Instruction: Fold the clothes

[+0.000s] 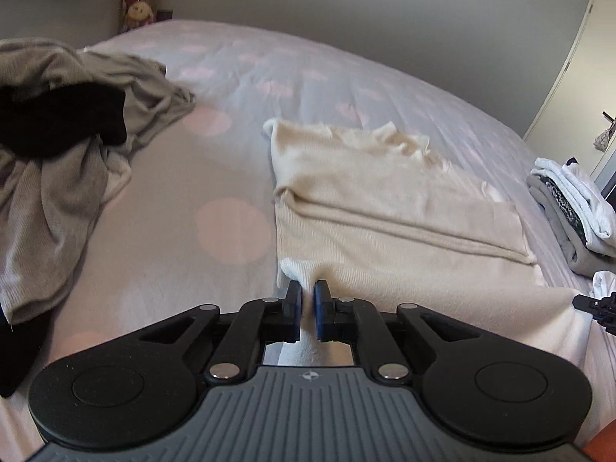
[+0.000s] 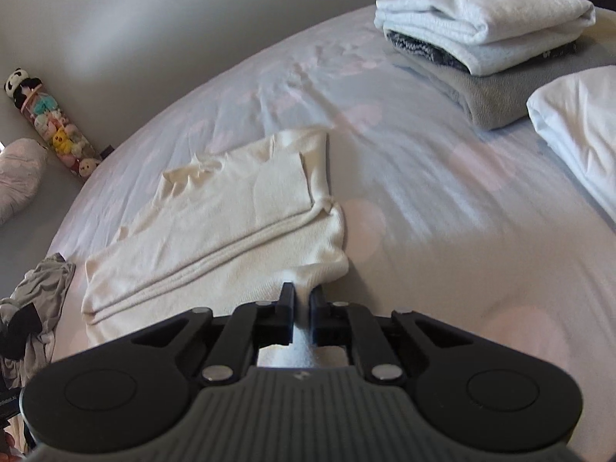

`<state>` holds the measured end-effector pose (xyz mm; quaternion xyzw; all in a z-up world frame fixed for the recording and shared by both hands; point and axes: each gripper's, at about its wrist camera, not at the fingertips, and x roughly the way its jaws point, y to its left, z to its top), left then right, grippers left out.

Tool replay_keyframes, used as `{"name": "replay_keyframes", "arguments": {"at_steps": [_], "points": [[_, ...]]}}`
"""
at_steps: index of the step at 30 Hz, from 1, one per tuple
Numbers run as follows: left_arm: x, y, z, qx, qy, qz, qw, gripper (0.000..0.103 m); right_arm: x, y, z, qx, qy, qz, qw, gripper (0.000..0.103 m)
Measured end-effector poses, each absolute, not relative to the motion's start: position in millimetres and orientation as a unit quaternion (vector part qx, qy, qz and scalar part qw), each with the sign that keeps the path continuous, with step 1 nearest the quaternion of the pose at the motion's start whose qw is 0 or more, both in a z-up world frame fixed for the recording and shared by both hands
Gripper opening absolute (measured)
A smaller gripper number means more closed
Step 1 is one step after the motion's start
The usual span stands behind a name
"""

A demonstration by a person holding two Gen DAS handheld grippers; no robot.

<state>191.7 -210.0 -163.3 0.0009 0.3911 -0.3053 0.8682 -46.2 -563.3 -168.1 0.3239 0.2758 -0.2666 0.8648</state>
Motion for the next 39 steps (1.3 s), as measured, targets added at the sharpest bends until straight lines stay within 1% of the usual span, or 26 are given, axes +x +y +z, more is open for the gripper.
{"name": "replay_keyframes", "arguments": {"at_steps": [4,8,10,11,12,13,15,20,22,24,26,28,30,33,39], "points": [[197,-222,-166,0.035,0.381,-0.299,0.875,0.005,-31,-564,-176,0.299,0.294,-0.273,0.866,0.009],[205,-231,-182,0.059,0.402,-0.290,0.866,0.005,-15,-569,-193,0.293,0.326,-0.273,0.857,0.009],[208,-233,-187,0.063,0.412,-0.291,0.861,0.006,-13,-571,-197,0.295,0.334,-0.271,0.853,0.012],[208,-233,-187,0.064,0.413,-0.291,0.861,0.007,-13,-572,-197,0.297,0.336,-0.272,0.852,0.015],[207,-233,-187,0.067,0.412,-0.291,0.861,0.010,-14,-572,-197,0.297,0.336,-0.277,0.850,0.023],[206,-234,-186,0.070,0.410,-0.288,0.863,0.012,-16,-572,-195,0.297,0.334,-0.285,0.848,0.033],[203,-232,-183,0.077,0.403,-0.281,0.868,0.016,-23,-572,-189,0.300,0.325,-0.299,0.846,0.040],[189,-227,-164,0.095,0.378,-0.285,0.876,0.020,-36,-564,-164,0.278,0.310,-0.305,0.856,0.050],[184,-227,-155,0.101,0.372,-0.299,0.873,0.025,-38,-558,-151,0.254,0.312,-0.299,0.865,0.062],[179,-227,-146,0.103,0.372,-0.319,0.865,0.029,-38,-549,-140,0.226,0.320,-0.279,0.877,0.064],[174,-229,-138,0.106,0.376,-0.342,0.855,0.030,-38,-537,-130,0.187,0.330,-0.256,0.889,0.068],[168,-231,-131,0.113,0.380,-0.371,0.840,0.030,-39,-524,-121,0.148,0.339,-0.231,0.900,0.075],[162,-234,-124,0.126,0.380,-0.400,0.824,0.031,-42,-513,-114,0.115,0.344,-0.199,0.910,0.079],[152,-238,-113,0.166,0.364,-0.436,0.806,0.045,-48,-499,-107,0.084,0.350,-0.138,0.923,0.079],[125,-246,-95,0.277,0.319,-0.519,0.743,0.047,-47,-469,-100,0.004,0.413,-0.021,0.910,0.077]]}}
